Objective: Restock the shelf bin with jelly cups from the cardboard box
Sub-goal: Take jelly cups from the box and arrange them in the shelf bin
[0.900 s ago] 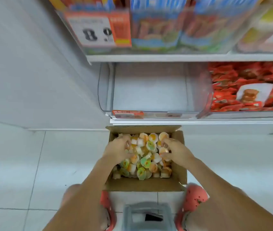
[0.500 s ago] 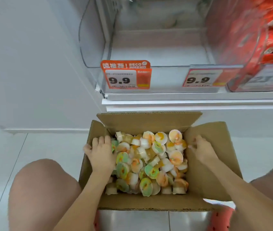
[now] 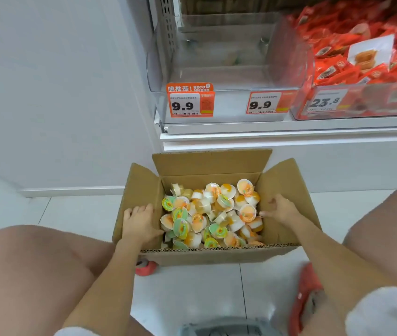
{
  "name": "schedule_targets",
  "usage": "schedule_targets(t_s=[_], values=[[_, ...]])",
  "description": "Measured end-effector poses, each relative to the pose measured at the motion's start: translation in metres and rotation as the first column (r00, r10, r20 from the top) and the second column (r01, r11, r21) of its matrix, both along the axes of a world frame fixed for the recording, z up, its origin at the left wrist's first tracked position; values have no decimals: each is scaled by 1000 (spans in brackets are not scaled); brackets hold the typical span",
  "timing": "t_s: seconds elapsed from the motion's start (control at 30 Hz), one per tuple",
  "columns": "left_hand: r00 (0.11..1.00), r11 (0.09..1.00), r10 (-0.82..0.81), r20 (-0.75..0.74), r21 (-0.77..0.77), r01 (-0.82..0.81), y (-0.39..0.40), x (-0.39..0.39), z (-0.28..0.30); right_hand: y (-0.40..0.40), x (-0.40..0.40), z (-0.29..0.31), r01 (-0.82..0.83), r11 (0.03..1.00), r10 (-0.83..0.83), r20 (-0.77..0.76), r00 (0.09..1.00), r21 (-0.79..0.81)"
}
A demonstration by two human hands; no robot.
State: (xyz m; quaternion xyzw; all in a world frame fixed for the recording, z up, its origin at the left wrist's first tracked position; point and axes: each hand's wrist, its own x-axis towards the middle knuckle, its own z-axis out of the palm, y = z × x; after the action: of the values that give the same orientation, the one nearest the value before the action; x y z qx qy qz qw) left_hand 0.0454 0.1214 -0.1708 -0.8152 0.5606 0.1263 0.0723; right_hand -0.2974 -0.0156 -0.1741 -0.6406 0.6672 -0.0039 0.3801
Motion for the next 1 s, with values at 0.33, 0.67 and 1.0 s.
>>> schedule_targets(t_s=[0.33,0.67,1.0], values=[[943,957,-275,-187,46,288,-95,-50,-37,-21,54,-37,-259,963,247,140,959,78],[908,988,-119,-402,40,148,-117,-63,-90,-3,104,-97,-169,979,164,52,985,115],[595,996,56,-802,5,-86,-123,-44,-15,-40,72,-17,-212,891,49,379,924,402]])
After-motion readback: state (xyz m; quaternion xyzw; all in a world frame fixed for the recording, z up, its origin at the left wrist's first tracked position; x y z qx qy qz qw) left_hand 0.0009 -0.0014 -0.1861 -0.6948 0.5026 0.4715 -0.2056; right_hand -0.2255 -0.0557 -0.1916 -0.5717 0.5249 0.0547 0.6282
